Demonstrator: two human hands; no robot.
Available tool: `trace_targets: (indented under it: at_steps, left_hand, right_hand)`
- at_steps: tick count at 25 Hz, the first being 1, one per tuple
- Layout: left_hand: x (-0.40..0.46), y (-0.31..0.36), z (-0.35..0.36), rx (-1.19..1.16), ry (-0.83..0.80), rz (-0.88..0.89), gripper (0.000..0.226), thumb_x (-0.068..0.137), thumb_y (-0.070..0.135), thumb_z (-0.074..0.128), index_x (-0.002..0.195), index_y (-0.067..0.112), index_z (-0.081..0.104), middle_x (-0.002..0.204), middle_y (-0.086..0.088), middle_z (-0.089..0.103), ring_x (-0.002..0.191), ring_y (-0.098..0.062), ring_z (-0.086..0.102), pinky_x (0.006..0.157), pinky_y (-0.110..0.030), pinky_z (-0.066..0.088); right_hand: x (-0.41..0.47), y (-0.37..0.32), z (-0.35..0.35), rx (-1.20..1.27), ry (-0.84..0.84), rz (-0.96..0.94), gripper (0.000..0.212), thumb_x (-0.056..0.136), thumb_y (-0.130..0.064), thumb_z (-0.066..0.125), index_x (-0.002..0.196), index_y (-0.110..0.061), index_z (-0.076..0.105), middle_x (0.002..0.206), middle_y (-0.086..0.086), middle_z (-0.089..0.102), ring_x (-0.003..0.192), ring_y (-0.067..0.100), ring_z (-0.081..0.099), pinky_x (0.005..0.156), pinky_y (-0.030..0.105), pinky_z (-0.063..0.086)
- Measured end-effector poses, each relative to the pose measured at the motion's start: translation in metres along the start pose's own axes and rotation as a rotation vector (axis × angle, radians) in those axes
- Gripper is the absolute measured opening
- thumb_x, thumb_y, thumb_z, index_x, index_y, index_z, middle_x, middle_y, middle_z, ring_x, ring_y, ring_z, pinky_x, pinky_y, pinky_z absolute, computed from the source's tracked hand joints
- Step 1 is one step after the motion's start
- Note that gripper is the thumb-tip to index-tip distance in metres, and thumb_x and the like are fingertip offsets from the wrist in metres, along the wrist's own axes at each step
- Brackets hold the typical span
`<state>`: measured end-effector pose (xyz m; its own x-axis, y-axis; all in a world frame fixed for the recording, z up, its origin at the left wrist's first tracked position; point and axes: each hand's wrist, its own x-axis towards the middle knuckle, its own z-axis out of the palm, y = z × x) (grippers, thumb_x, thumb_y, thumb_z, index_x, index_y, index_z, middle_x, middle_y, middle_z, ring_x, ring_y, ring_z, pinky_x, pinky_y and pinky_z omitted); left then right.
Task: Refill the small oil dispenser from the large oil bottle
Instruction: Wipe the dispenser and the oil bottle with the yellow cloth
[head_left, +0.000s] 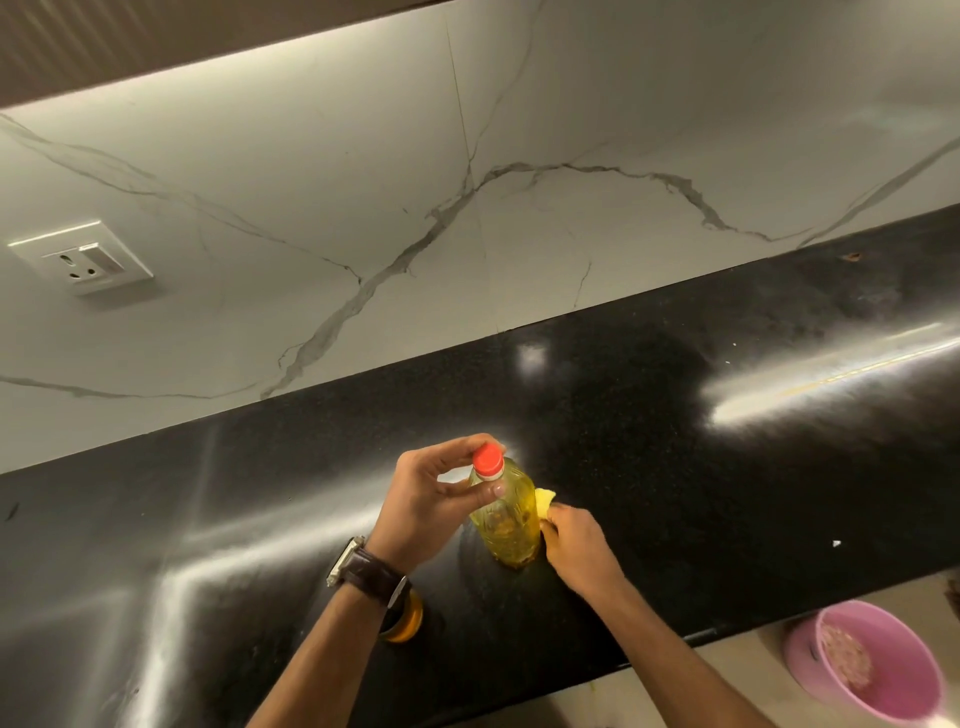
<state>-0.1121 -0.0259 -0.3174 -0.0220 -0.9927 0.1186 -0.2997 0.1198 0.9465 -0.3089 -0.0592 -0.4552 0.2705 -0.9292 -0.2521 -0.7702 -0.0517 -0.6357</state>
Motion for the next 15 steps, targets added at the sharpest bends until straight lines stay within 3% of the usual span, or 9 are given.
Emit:
trace_targets:
  at_steps: [3, 4, 6, 9, 12, 15]
  left_hand:
    - [-0.001, -0.002, 0.001, -0.009, 0.010, -0.002, 0.043, 0.080, 0.006, 0.084, 0.120, 0.016, 0.073, 0.117, 0.000, 0.077, 0.118, -0.023, 0.069, 0.088, -0.048, 0.063]
    - [0.000, -0.003, 0.001, -0.008, 0.012, 0.003, 0.043, 0.080, 0.006, 0.084, 0.121, 0.014, 0.073, 0.118, -0.001, 0.077, 0.118, -0.023, 0.069, 0.088, -0.049, 0.063]
    - [0.000, -0.004, 0.002, -0.004, 0.013, 0.007, 0.044, 0.080, 0.008, 0.084, 0.122, 0.012, 0.073, 0.119, -0.001, 0.076, 0.119, -0.024, 0.069, 0.089, -0.049, 0.063]
    - [-0.001, -0.004, 0.001, -0.013, 0.015, 0.010, 0.045, 0.080, 0.012, 0.084, 0.123, 0.011, 0.072, 0.119, -0.002, 0.076, 0.119, -0.025, 0.069, 0.089, -0.050, 0.063]
    - [-0.004, -0.003, 0.002, -0.009, 0.003, 0.003, 0.043, 0.080, 0.011, 0.083, 0.122, 0.011, 0.072, 0.119, -0.003, 0.076, 0.120, -0.025, 0.068, 0.089, -0.048, 0.063]
    - [-0.004, 0.000, 0.001, -0.026, 0.000, -0.005, 0.041, 0.081, 0.004, 0.083, 0.120, 0.014, 0.074, 0.118, -0.001, 0.076, 0.120, -0.024, 0.068, 0.090, -0.046, 0.062]
  right_hand:
    - [-0.022, 0.000, 0.014, -0.028, 0.129, 0.056, 0.006, 0.099, -0.020, 0.068, 0.101, -0.020, 0.074, 0.091, -0.005, 0.075, 0.085, 0.010, 0.072, 0.077, 0.021, 0.056]
    - [-0.027, 0.000, 0.018, 0.102, 0.133, 0.133, 0.003, 0.095, -0.018, 0.072, 0.095, -0.020, 0.075, 0.087, -0.006, 0.075, 0.081, 0.009, 0.072, 0.074, 0.020, 0.056]
    - [-0.034, -0.001, 0.025, 0.593, 0.110, 0.356, 0.007, 0.089, -0.007, 0.076, 0.092, -0.013, 0.077, 0.083, -0.001, 0.077, 0.080, 0.013, 0.074, 0.073, 0.027, 0.063]
    - [-0.045, -0.026, 0.025, 1.416, -0.063, 0.677, 0.015, 0.091, 0.016, 0.064, 0.101, 0.007, 0.070, 0.094, 0.024, 0.077, 0.089, 0.035, 0.076, 0.069, 0.035, 0.066]
    - [-0.052, -0.051, 0.020, 1.726, -0.155, 0.762, 0.024, 0.095, 0.015, 0.059, 0.118, 0.013, 0.063, 0.107, 0.030, 0.075, 0.098, 0.043, 0.077, 0.079, 0.042, 0.067]
    - [-0.067, -0.077, -0.002, 1.831, -0.154, 0.669, 0.028, 0.097, 0.012, 0.055, 0.124, 0.008, 0.062, 0.115, 0.030, 0.074, 0.104, 0.043, 0.075, 0.085, 0.043, 0.065]
